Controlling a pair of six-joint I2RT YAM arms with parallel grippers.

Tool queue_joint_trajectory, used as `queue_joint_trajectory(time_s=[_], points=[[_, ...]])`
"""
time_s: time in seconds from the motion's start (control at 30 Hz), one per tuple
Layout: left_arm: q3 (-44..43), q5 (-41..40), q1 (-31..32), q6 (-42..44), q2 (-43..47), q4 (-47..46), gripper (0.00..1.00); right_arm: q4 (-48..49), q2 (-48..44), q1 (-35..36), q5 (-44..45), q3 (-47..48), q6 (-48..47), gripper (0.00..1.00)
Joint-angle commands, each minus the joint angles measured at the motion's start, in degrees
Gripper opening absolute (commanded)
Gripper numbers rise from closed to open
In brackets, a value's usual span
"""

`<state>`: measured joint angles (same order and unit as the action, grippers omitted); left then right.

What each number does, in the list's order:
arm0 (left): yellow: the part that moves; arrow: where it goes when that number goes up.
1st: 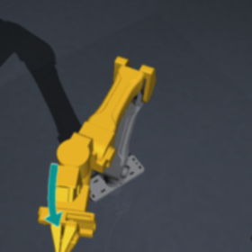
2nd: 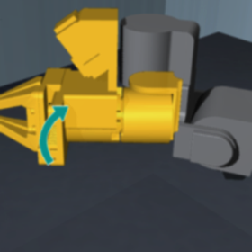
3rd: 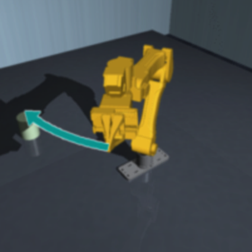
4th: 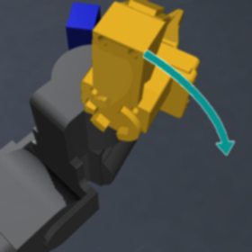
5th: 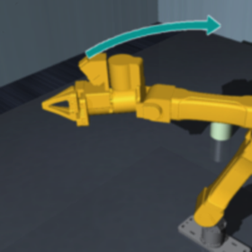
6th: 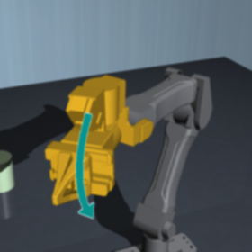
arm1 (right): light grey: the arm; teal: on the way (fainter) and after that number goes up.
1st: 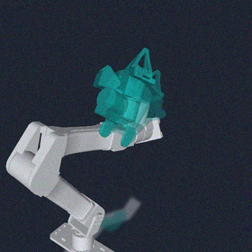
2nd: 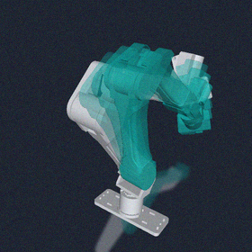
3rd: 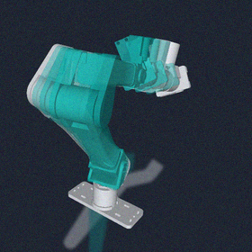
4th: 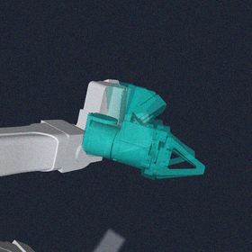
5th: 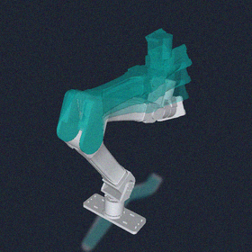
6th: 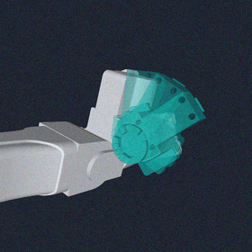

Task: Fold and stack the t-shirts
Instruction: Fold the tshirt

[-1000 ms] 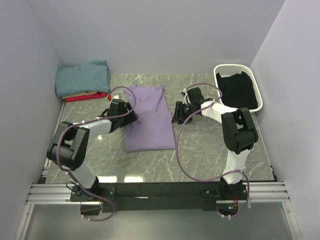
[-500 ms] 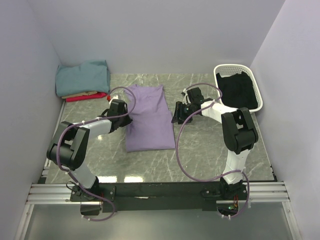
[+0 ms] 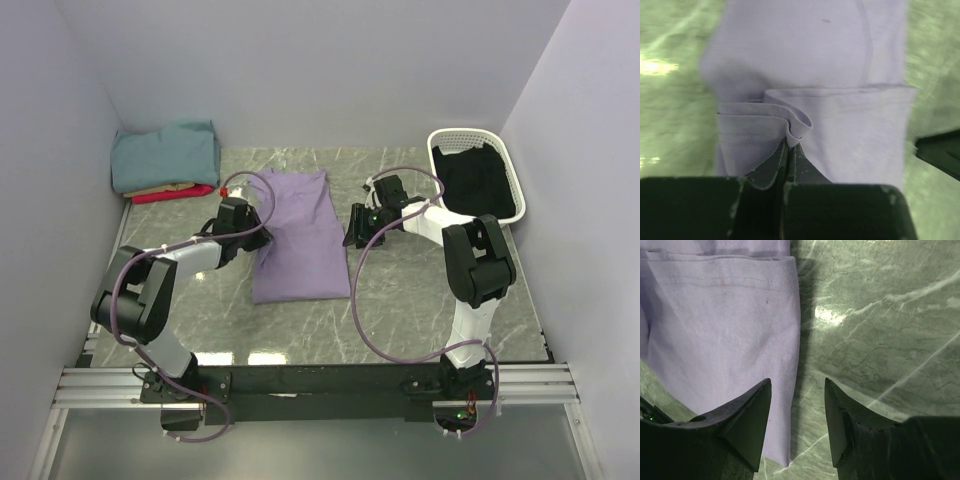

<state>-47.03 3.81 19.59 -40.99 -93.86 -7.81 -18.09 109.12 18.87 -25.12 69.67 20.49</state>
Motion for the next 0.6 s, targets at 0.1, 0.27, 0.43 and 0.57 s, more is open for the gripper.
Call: queue_joint_trajectory(time_s=[0.1,0.27,0.43,0.57], points=[[1.76,10.84,-0.34,2.58,5.18,-8.71,0.01,0.86,0.74,0.11,-0.45,-0.85,-0.45,0.54],[2.64,15.6,-0.87,3.2,7.29,-11.78,0.01,1.03,1.18,0.02,-0.36,-1.02,-0.54,0.54],[2.98,16.94,-1.75,2.51,5.18,-13.01,0.01,0.86,1.97,0.2,-0.8,-0.5,-0.36,0.54],[5.98,15.35,-4.82,-0.93,3.26,-16.09,0.01,0.25,1.71,0.2,-0.19,-0.41,-1.06,0.54]])
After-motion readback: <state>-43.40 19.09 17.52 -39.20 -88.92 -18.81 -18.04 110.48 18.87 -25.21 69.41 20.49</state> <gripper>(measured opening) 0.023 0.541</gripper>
